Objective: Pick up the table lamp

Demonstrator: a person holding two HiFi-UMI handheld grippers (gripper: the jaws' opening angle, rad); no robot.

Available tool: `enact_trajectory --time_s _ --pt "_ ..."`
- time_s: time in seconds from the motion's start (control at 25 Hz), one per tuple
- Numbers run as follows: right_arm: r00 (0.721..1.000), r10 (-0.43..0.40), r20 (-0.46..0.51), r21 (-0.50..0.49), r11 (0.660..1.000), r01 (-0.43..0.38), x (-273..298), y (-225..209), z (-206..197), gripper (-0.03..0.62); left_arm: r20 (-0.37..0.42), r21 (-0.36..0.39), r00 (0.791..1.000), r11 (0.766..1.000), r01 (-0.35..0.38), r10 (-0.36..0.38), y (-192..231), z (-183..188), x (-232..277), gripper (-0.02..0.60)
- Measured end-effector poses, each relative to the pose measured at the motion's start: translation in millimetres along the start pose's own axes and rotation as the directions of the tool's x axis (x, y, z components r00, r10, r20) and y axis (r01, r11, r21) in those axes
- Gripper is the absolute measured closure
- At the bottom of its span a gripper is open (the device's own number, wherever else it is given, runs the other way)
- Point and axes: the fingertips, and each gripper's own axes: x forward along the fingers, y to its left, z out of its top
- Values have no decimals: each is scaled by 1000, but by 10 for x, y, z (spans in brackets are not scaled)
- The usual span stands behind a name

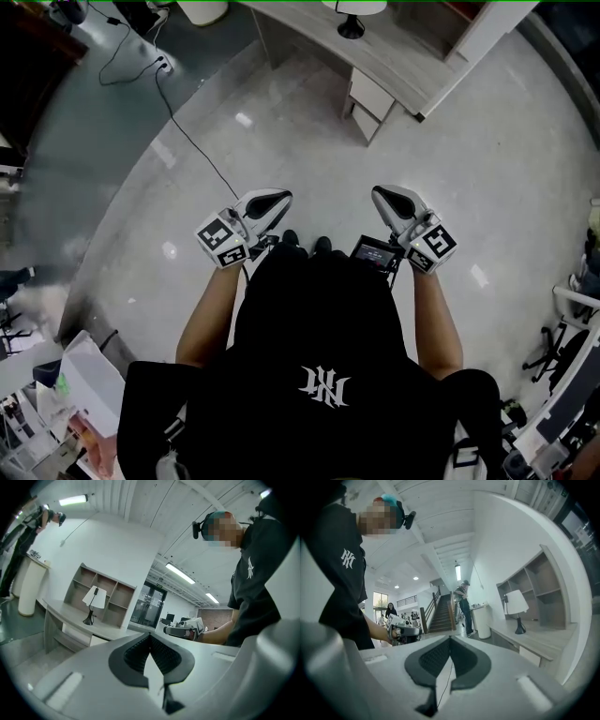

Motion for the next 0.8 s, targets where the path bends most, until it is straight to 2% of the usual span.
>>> enact_trajectory --time_s 0.44,0.6,0.8 --pt "999 -44 11 2 999 44 -108 -96 33 592 -14 -14 1000 1000 4 -4 26 -25 42 581" --pt "999 -37 16 18 999 37 -97 -93 12 592 -10 -18 1000 1000 9 -9 54 -55 43 581" --pt "999 -53 -8 18 998 53 -48 -168 -45 592 -2 -44 1000 999 -2 2 160 -88 55 581"
